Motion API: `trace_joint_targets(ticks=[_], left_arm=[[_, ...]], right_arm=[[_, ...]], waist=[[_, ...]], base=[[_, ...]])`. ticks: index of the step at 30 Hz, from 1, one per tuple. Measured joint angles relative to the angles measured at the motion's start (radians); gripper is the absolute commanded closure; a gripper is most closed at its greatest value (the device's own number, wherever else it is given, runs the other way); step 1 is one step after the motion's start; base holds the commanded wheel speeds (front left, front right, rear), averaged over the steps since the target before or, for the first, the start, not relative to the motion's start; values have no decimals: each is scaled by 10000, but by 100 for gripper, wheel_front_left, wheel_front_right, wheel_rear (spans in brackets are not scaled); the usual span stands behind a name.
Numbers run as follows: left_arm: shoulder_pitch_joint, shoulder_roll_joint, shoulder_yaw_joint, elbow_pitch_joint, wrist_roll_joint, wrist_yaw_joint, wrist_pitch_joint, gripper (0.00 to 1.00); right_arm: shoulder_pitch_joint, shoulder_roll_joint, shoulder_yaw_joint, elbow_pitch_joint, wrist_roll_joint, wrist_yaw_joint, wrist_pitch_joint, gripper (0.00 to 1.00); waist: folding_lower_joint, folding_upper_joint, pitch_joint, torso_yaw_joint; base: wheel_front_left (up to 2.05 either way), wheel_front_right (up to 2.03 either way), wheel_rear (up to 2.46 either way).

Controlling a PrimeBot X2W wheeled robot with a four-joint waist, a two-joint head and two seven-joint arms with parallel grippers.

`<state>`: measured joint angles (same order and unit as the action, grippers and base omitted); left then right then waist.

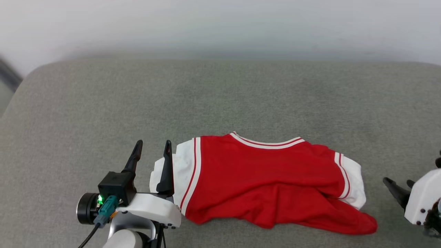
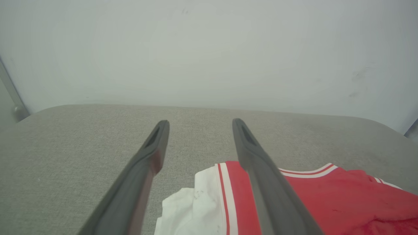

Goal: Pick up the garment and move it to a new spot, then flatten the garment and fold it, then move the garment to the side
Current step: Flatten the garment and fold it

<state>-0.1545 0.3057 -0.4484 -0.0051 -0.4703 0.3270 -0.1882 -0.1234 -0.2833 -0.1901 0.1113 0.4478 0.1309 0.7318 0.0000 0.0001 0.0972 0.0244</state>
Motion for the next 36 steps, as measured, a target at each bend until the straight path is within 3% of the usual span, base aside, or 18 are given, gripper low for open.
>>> trace_joint_targets(ticks=[5, 15, 17, 18, 22, 26, 36], left_arm=[[-229, -71, 17, 19, 12, 2, -98, 0], [-544, -242, 46, 334, 2, -12, -299, 0], [-544, -251, 69, 426, -23, -13, -322, 0], [-544, -255, 84, 456, -38, -13, -347, 0], [-504, -203, 221, 598, -265, -27, -238, 0], [-544, 403, 424, 635, -456, -138, 543, 0], [-1448, 2140, 259, 1055, -2205, -1536, 5321, 0]], right_arm=[[-792, -52, 384, 587, 198, 0, 608, 0], [-1640, -81, 1147, 2240, 667, 0, 648, 0], [-1687, -119, 1170, 2485, 771, 0, 617, 95], [-1719, -136, 1223, 2577, 798, 0, 591, 100], [-1729, -167, 1519, 2698, 798, 0, 42, 100], [-1725, -221, 1726, 2378, 575, 0, -809, 100], [-1738, -50, 1762, 982, -21, 2, -1375, 100]], waist=[[0, 0, 535, 323], [0, 0, 1394, 944], [0, 0, 1346, 971], [-1, 0, 1305, 972], [0, 0, 1060, 900], [0, 0, 754, 705], [0, 0, 595, -281]], base=[[0, 0, 0], [0, 0, 0], [0, 0, 0], [0, 0, 0], [0, 0, 0], [0, 0, 0], [0, 0, 0]])
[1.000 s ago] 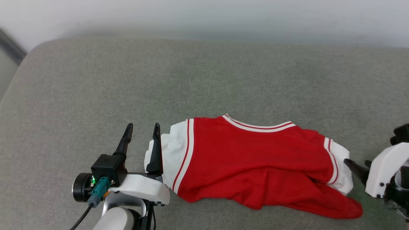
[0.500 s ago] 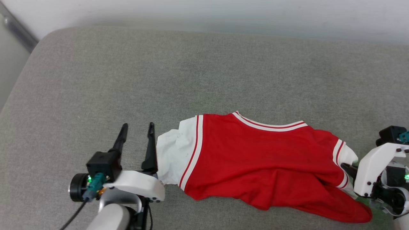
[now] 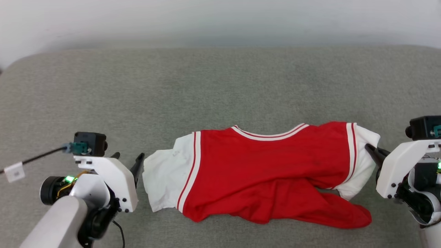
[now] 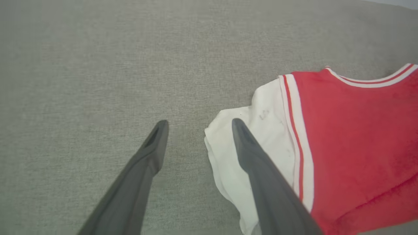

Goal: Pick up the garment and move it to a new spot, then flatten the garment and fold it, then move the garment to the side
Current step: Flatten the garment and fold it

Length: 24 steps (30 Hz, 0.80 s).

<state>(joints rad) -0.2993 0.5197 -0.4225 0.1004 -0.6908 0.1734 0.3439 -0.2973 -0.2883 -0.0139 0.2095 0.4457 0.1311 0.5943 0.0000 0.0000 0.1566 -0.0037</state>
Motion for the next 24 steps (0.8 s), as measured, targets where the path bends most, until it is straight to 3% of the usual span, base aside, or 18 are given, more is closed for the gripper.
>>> trace_joint_targets(ticks=[7, 14, 16, 17, 18, 24], left_arm=[[-483, 362, -290, 309, -871, -481, 2140, 0], [-1120, 382, -539, 1126, -1168, -523, 3361, 0], [-1244, 387, -610, 1246, -1223, -585, 3626, 60], [-1301, 368, -631, 1290, -1266, -635, 3674, 60], [-1344, 349, -662, 1350, -1256, -681, 3651, 100], [-1406, -117, -813, 1722, -725, -665, 2393, 100]], right_arm=[[-24, 259, 125, -531, 23, 0, 35, 100], [-212, 328, 334, -408, 132, 0, -221, 100], [-223, 326, 364, -337, 188, 0, -313, 100], [-226, 316, 378, -309, 198, 0, -357, 100], [-230, 309, 385, -295, 201, 0, -466, 100], [-287, 65, 589, -245, 144, 2, -1168, 100]], waist=[[0, 0, 769, -564], [-1, 0, 1376, -1019], [-1, 0, 1417, -1098], [-1, 0, 1420, -1111], [-1, 0, 1411, -1110], [0, 0, 1068, -1049]], base=[[0, 0, 0], [0, 0, 0], [0, 0, 0], [0, 0, 0], [0, 0, 0], [0, 0, 0]])
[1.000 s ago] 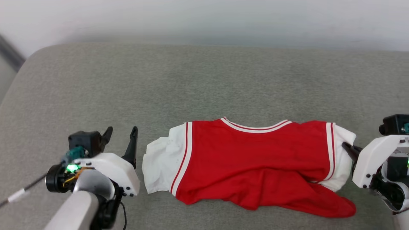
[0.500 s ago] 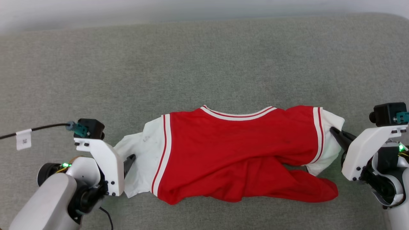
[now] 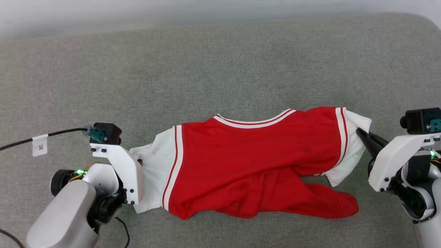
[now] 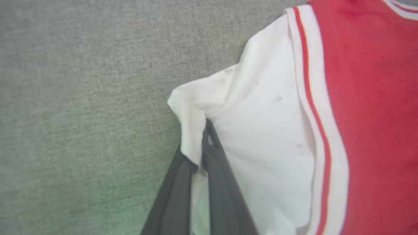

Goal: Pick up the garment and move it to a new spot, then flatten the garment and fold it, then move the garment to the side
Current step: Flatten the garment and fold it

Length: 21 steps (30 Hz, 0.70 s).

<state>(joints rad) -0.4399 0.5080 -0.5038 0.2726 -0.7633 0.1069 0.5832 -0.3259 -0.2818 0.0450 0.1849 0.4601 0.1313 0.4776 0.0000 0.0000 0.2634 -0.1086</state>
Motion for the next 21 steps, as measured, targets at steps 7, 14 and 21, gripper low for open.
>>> trace_joint_targets(ticks=[7, 14, 21], left_arm=[[-431, -138, 405, -92, 997, 665, -2197, 100], [-1273, -309, 880, -207, 1643, 963, -4199, 100], [-2870, -568, 1243, 443, 1810, 805, -5361, 100]], right_arm=[[-223, -282, 88, -23, -163, 0, -702, 100], [-787, -343, -46, 69, -330, 0, -1218, 100], [-2385, -326, -115, 614, -366, 2, -1693, 100]], waist=[[0, 0, -718, 221], [0, 0, -1386, 471], [0, 0, -1442, 602]], base=[[0, 0, 0], [0, 0, 0], [0, 0, 0]])
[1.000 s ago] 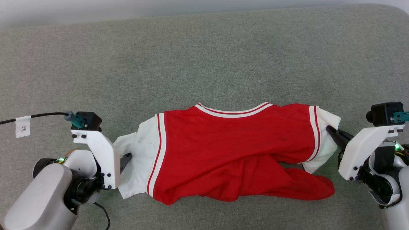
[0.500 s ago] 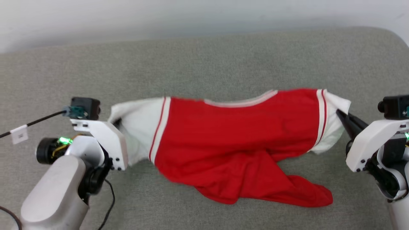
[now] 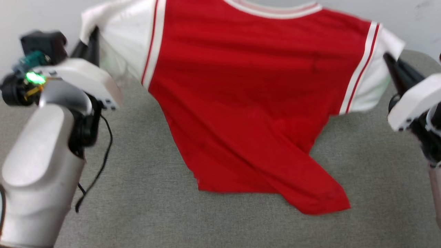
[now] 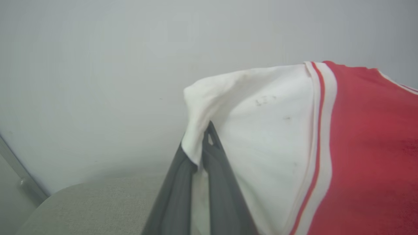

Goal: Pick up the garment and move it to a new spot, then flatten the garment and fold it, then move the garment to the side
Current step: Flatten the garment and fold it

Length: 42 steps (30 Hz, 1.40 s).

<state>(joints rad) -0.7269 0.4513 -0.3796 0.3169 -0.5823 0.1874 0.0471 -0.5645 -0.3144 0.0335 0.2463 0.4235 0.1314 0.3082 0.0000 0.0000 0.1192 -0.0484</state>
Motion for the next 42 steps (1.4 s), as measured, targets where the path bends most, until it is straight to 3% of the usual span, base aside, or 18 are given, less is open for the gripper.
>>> trace_joint_targets(ticks=[16, 26, 33, 42], left_arm=[[-5782, -132, 470, 1588, 796, -431, -1643, 100], [-8842, 40, 370, 1935, 1381, -704, -2008, 100], [-9443, -221, 219, 2872, 1379, -888, -2073, 100], [-9019, -907, -33, 4993, 1058, -1377, -2614, 100]], right_arm=[[-5759, -61, 370, 1496, 171, 0, -1647, 100], [-9168, -86, 848, 2213, 441, -2, -2592, 100], [-10307, -56, 1641, 3158, 650, -2, -3104, 100], [-10498, 401, 2968, 5122, 1043, -2, -3739, 100]], waist=[[1, 0, 2113, -254], [2, 0, 3815, -583], [2, 0, 4953, -705], [2, 0, 5662, -570]], base=[[0, 0, 0], [0, 0, 0], [0, 0, 0], [0, 0, 0]])
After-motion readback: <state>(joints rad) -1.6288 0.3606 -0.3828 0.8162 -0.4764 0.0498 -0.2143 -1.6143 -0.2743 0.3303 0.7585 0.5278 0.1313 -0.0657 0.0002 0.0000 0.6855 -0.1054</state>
